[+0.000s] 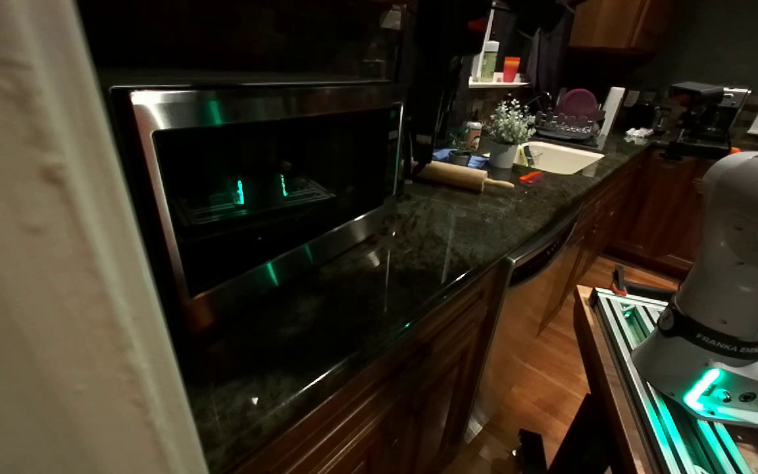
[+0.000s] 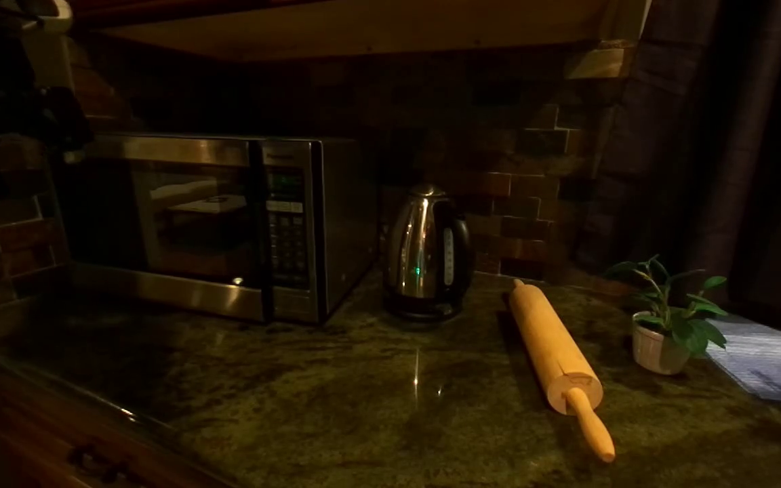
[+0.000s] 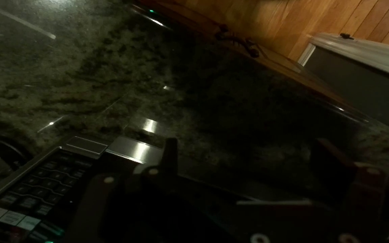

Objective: Open the microwave

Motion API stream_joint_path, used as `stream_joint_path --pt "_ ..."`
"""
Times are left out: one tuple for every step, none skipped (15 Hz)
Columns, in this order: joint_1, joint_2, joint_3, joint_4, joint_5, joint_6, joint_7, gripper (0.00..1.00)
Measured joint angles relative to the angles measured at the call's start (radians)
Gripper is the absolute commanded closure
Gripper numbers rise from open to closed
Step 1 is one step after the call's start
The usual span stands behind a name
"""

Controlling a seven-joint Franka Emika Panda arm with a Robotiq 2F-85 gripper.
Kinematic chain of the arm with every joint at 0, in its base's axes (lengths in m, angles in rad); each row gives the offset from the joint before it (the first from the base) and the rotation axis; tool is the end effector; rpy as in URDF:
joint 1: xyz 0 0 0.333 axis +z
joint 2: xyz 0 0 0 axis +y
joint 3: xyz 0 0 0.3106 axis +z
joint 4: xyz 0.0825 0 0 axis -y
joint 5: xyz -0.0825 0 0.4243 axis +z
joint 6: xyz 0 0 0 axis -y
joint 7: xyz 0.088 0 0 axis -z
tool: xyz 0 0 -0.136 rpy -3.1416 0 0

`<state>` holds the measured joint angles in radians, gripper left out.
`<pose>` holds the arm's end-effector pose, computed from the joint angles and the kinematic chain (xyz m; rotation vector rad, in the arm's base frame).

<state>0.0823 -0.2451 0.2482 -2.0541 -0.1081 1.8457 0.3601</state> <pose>0.5038 0.1671 0.4989 2.9941 -0.0119 0.1230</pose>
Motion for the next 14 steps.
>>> stream_joint_path --pt "-0.002 -0.001 -0.008 0.017 -0.001 -0.023 0.007 0.00" --pt "-0.005 -0.001 -0.018 0.036 -0.002 -0.048 0.012 0.00" --pt "-0.010 -0.001 -0.029 0.054 -0.002 -0.064 0.015 0.00" --pt "-0.016 0.000 -0.042 0.070 -0.002 -0.077 0.016 0.00" --pt "-0.023 0.001 -0.055 0.084 -0.002 -0.080 0.018 0.14" --pt "-0.032 0.002 -0.068 0.094 -0.002 -0.080 0.021 0.26" --pt "-0.040 0.004 -0.079 0.104 -0.002 -0.080 0.025 0.34" --pt "-0.047 0.004 -0.087 0.112 -0.002 -0.080 0.031 0.42" --pt "-0.052 0.003 -0.093 0.119 -0.002 -0.078 0.041 0.51" --pt "-0.055 -0.001 -0.096 0.121 -0.002 -0.063 0.055 0.58" --pt "-0.056 -0.007 -0.097 0.122 -0.003 -0.036 0.072 0.65" --pt "-0.056 -0.013 -0.097 0.120 -0.003 -0.001 0.093 0.74" --pt "-0.056 -0.019 -0.096 0.116 -0.007 0.040 0.119 0.81" --pt "-0.056 -0.024 -0.095 0.110 -0.017 0.083 0.150 0.88"
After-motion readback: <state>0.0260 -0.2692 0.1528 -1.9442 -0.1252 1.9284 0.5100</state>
